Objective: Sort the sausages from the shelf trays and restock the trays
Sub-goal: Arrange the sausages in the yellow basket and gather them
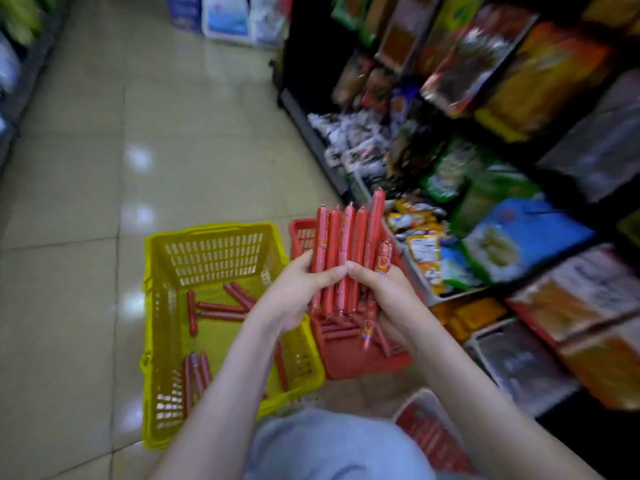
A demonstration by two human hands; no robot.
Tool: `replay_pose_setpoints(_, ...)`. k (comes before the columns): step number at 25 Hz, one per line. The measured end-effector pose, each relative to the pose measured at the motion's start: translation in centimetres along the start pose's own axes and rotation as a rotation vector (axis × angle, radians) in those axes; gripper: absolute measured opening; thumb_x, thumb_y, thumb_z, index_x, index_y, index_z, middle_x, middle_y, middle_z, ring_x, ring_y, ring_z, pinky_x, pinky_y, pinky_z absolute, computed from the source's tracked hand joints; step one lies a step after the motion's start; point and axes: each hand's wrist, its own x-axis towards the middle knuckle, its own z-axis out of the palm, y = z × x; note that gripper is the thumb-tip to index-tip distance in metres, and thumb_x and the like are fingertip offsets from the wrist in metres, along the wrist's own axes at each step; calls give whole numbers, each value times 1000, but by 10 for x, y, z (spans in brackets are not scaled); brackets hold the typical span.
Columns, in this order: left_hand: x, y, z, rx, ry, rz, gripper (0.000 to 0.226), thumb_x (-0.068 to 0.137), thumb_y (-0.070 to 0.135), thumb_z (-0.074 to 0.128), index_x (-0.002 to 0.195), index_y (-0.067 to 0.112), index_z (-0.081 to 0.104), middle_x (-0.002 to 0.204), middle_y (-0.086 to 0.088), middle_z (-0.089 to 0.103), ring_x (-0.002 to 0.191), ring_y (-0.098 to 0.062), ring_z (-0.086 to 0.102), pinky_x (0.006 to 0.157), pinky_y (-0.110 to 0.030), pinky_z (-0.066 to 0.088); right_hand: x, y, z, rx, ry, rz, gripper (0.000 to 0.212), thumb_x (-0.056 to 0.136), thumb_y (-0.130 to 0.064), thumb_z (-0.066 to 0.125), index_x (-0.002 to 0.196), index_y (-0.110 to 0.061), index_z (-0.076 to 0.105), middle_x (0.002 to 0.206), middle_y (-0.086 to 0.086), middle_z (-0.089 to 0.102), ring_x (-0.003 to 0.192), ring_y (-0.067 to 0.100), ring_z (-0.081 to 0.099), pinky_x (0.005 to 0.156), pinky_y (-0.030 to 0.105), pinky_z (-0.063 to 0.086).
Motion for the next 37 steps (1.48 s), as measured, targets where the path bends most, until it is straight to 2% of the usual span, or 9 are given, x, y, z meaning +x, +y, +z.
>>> replay_pose_setpoints(3,-40,16,82,47,-175,17,29,85,-1,62,110,13,62,100,-11,72,87,-23,70,77,-36,58,-82,-44,-41,43,87,-149,25,82,-6,61,107,-4,65,101,16,71,90,26,70,76,36,58)
replay_pose_setpoints(12,-123,-56,292,291,-621,-74,31,85,-4,62,107,18,61,101,-6,71,91,-18,68,78,-29,56,-290,-56,-183,36,566,-399,34,78,-15,65,111,-7,63,107,12,70,99,24,66,90,36,52)
replay_pose_setpoints(17,-121,-128,331,399,-680,-176,33,80,12,72,107,29,65,107,-4,72,104,-27,65,93,-49,48,-326,-14,-246,-20,670,-381,38,85,-21,66,119,-6,61,117,15,66,110,28,63,94,37,51)
replay_pose_setpoints(19,-112,-156,332,393,-638,-196,34,84,4,67,106,30,63,102,5,73,103,-19,66,92,-39,52,-318,13,-270,-14,684,-354,40,86,-20,63,122,-4,59,118,13,66,110,25,63,94,35,50)
replay_pose_setpoints(23,-75,-224,306,489,-437,-312,31,84,3,67,101,29,67,99,0,73,99,-21,67,84,-37,53,-278,78,-309,11,693,-188,24,90,-10,61,113,-4,62,102,2,71,97,16,67,84,26,53)
replay_pose_setpoints(27,-22,-300,261,651,-266,-421,23,77,2,71,87,22,67,88,-7,67,81,-22,64,76,-28,54,-229,175,-354,26,906,133,7,86,-15,66,93,-15,67,83,4,70,79,20,67,79,35,53)
replay_pose_setpoints(30,12,-354,222,751,-147,-516,25,70,-2,72,86,16,66,94,-17,66,84,-28,63,85,-41,54,-207,248,-381,105,1051,362,6,85,-7,63,90,-5,63,70,8,62,60,20,57,57,25,47)
replay_pose_setpoints(33,33,-407,191,924,-161,-625,34,72,-3,72,102,10,64,88,-6,66,87,-26,62,85,-39,51,-192,315,-395,94,1084,556,4,85,-6,60,87,-4,63,64,8,60,56,20,54,55,27,43)
replay_pose_setpoints(37,46,-472,166,1333,-284,-644,48,73,25,69,118,12,59,104,-12,69,96,-31,64,84,-33,48,-169,372,-393,27,978,701,12,85,-17,64,95,-10,67,70,3,66,68,23,64,66,27,50)
